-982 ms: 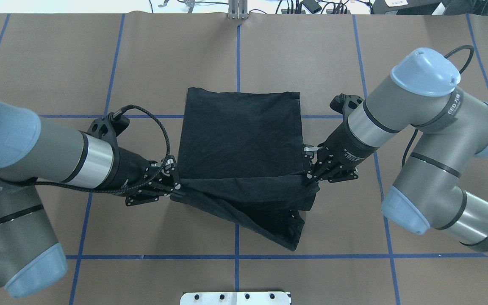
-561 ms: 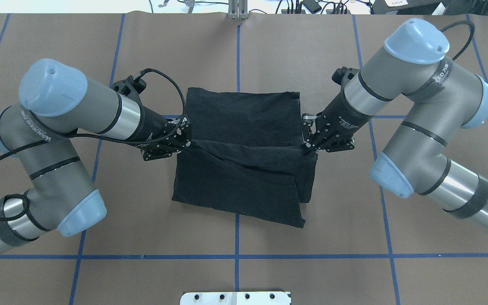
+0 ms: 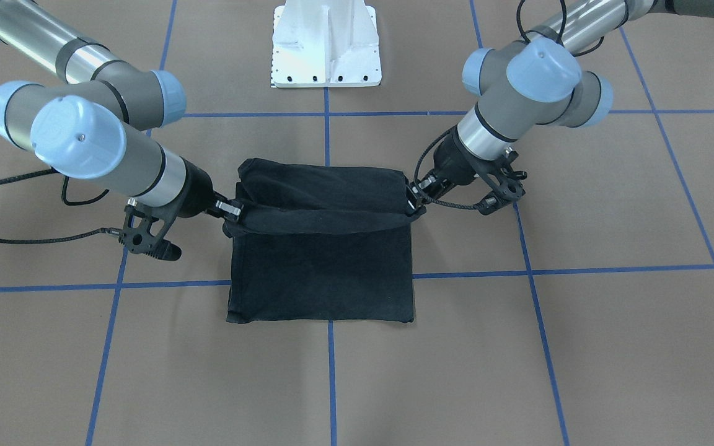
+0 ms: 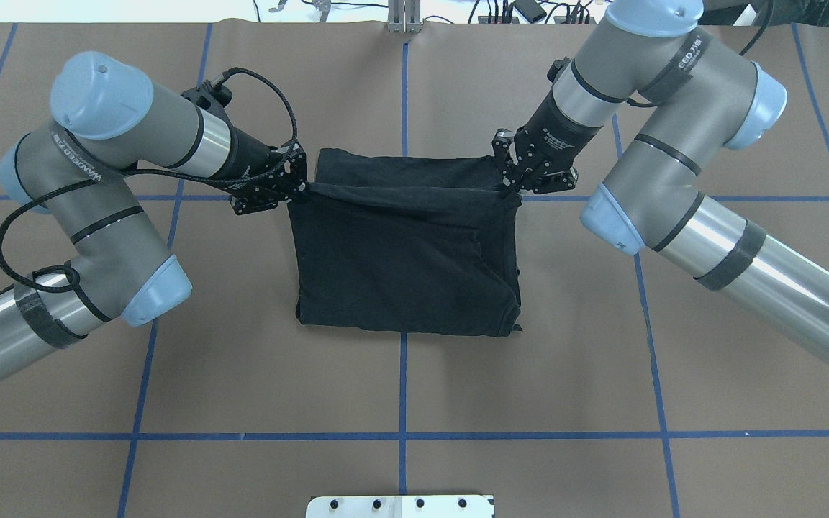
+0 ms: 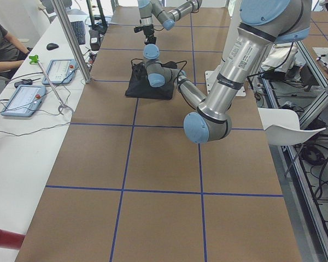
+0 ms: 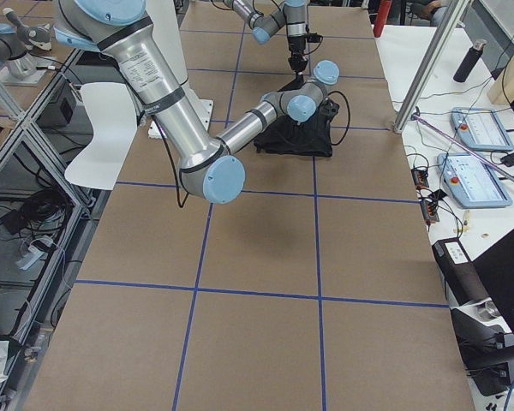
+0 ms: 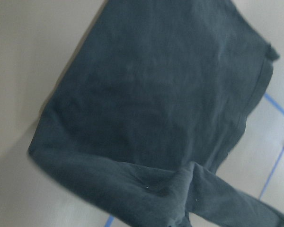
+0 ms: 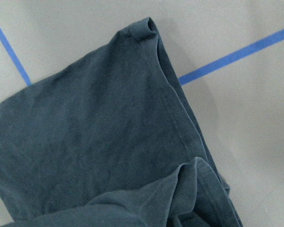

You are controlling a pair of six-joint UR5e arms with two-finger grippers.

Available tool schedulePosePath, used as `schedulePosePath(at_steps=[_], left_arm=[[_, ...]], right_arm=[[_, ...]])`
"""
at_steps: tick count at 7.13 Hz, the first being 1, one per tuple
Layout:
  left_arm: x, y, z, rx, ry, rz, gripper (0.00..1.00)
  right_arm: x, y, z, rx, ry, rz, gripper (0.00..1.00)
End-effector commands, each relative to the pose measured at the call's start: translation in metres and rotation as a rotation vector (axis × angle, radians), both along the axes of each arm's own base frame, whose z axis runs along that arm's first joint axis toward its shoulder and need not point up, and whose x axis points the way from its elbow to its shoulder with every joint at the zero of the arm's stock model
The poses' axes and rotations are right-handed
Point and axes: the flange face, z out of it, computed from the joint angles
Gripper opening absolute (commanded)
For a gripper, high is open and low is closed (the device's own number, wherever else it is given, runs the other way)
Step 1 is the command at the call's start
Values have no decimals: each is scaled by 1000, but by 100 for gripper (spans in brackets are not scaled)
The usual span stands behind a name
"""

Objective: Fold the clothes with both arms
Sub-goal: 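Fold the held near edge with both grippers over the shirt away from the robot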

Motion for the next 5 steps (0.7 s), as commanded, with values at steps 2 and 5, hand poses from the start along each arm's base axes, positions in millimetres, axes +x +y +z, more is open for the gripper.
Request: schedulePosePath(at_steps=[2,5], left_arm=[[29,-42,0,3,15,-20,0],[20,-60,10,-13,-4,-47,0]], right_arm=[[2,-32,5,-8,39,46,0],[-14,-50,1,-28,57,45,0]])
